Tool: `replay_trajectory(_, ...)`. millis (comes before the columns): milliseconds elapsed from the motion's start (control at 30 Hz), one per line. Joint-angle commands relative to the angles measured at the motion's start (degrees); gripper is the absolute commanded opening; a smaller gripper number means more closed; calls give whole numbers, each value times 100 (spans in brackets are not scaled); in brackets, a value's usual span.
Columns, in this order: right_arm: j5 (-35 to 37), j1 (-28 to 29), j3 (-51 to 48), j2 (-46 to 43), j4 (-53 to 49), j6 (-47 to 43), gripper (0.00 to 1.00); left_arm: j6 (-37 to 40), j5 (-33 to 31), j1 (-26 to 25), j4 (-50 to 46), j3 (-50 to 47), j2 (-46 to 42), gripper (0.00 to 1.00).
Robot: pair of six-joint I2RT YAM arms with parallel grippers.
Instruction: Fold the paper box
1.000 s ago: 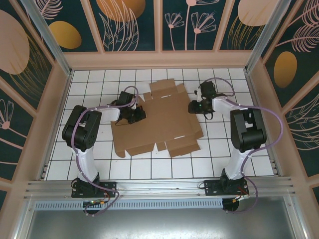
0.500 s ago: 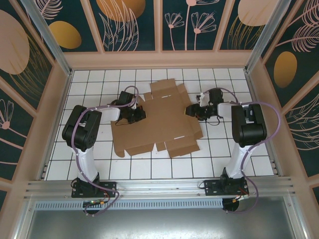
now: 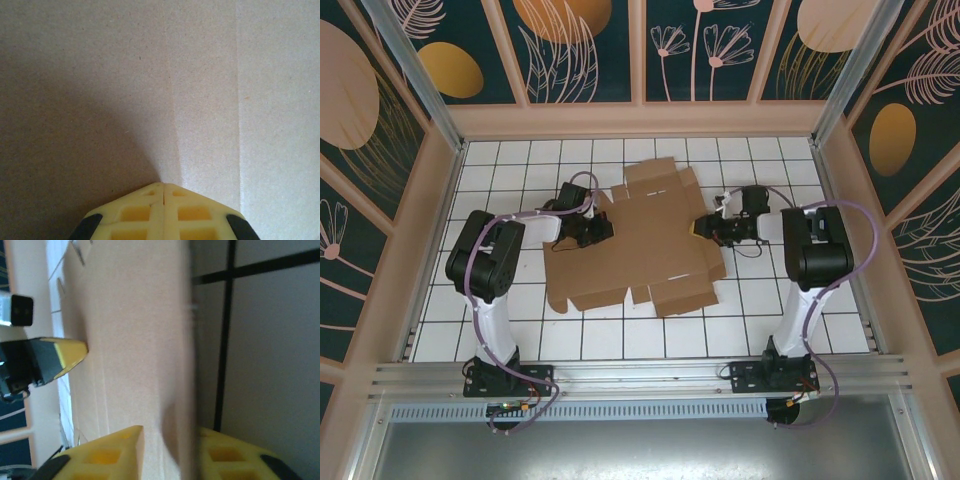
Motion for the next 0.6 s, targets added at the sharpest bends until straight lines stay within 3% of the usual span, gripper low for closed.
replay_trajectory(0, 1142, 111, 460, -734, -977, -345, 20, -63, 177, -166, -49, -142, 230, 0)
replay_trajectory(200, 3042, 658, 1453, -1243, -2419, -913, 15, -294, 712, -568, 388, -202, 253, 0)
replay_trajectory(367, 4326, 1633, 2288, -1050, -3355, -1160, 17, -493, 832, -601, 632, -257, 276, 0)
replay_trajectory(567, 5612, 2827, 2620, -1015, -3632, -1210, 17, -557, 803, -596, 721, -298, 248, 0)
